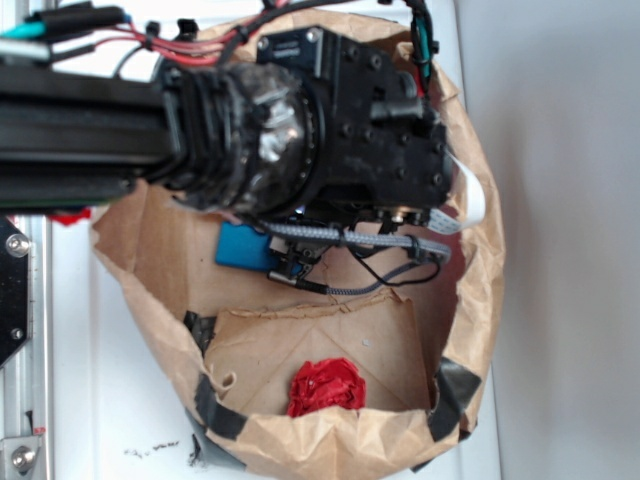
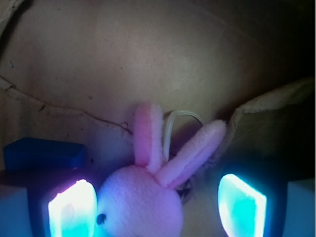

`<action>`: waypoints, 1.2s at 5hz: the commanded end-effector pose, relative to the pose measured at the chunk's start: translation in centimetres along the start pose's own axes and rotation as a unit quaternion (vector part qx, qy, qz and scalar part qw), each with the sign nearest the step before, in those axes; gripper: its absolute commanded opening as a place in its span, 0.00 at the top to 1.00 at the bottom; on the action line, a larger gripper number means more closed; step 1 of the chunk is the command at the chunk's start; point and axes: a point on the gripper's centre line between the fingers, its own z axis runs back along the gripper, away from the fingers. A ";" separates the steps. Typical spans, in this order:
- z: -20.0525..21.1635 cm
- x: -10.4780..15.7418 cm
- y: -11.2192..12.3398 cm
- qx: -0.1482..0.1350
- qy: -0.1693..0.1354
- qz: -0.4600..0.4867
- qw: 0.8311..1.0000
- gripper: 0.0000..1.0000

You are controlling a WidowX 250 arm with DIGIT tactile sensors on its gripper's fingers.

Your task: Grab the pink bunny.

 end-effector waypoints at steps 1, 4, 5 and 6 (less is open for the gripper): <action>-0.9 -1.4 -3.2 0.004 -0.006 -0.047 0.999 0.00; -0.5 -1.3 -3.1 0.004 -0.015 -0.027 1.000 1.00; -0.3 -1.0 -2.7 0.002 -0.019 -0.020 1.000 1.00; -0.2 -0.9 -2.4 0.002 -0.021 -0.016 1.000 1.00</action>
